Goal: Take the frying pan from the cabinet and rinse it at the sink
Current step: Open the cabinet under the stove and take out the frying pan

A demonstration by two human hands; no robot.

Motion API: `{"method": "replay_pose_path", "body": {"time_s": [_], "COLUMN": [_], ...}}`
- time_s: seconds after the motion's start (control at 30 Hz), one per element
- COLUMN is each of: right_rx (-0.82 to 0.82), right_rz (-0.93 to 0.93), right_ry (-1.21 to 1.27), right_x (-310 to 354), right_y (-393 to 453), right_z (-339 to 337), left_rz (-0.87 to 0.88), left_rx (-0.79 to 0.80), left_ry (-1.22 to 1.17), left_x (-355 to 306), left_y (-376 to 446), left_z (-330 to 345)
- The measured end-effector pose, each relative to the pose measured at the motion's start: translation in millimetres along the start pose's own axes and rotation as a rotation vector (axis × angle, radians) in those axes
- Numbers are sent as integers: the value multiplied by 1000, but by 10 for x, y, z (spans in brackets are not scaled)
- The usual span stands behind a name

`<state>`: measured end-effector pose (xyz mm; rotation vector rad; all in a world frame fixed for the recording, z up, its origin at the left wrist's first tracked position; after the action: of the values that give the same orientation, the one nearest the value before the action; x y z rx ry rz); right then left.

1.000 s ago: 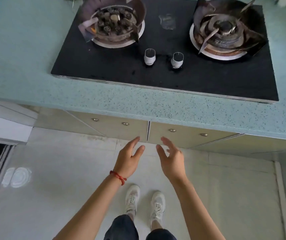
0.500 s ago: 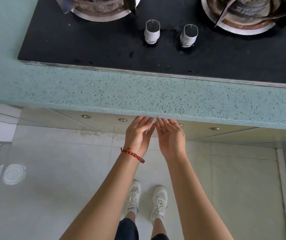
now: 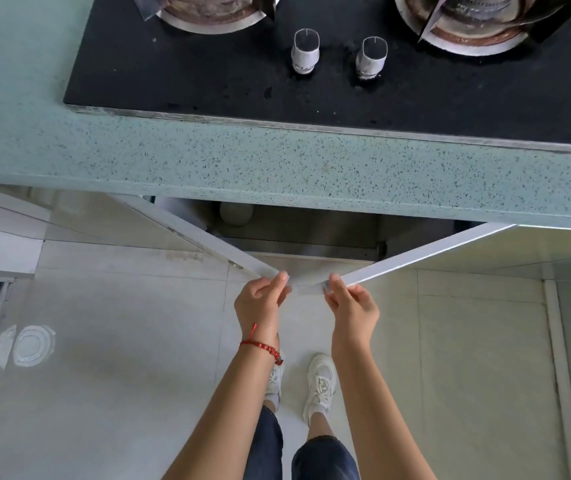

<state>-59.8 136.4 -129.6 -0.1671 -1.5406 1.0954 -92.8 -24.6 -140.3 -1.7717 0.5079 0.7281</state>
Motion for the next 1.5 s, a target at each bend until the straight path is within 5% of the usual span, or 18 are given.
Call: {"method": "replay_pose_path", "body": {"time_s": [0.23,0.6,1.5], "right_rx": [-134,-114,-413], "right_rz": [-116,-259,-364], "right_ry": [-191,-246,-314], "right_x": [-32,77,229], "right_y": [-165,-426,-735], "right_z": [-453,-1194,-2636], "left_rz": [110,179,388], "left_rx": [-152,-300,-463], "left_ry": [245,364,821], "left_x": [128,397,487], "left_y": [-236,-423,-611], "left_z": [-407,-1123,-2762]}}
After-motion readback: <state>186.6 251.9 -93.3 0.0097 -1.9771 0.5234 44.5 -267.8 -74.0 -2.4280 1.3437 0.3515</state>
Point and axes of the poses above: each hand's wrist, its own y-axis towards the middle knuckle, its own z-axis out of the palm, x = y × z, the point moved 7 cm from there along y, towards the middle knuckle, and after that the axes turned 14 degrees about y, right-handed, at the moved point
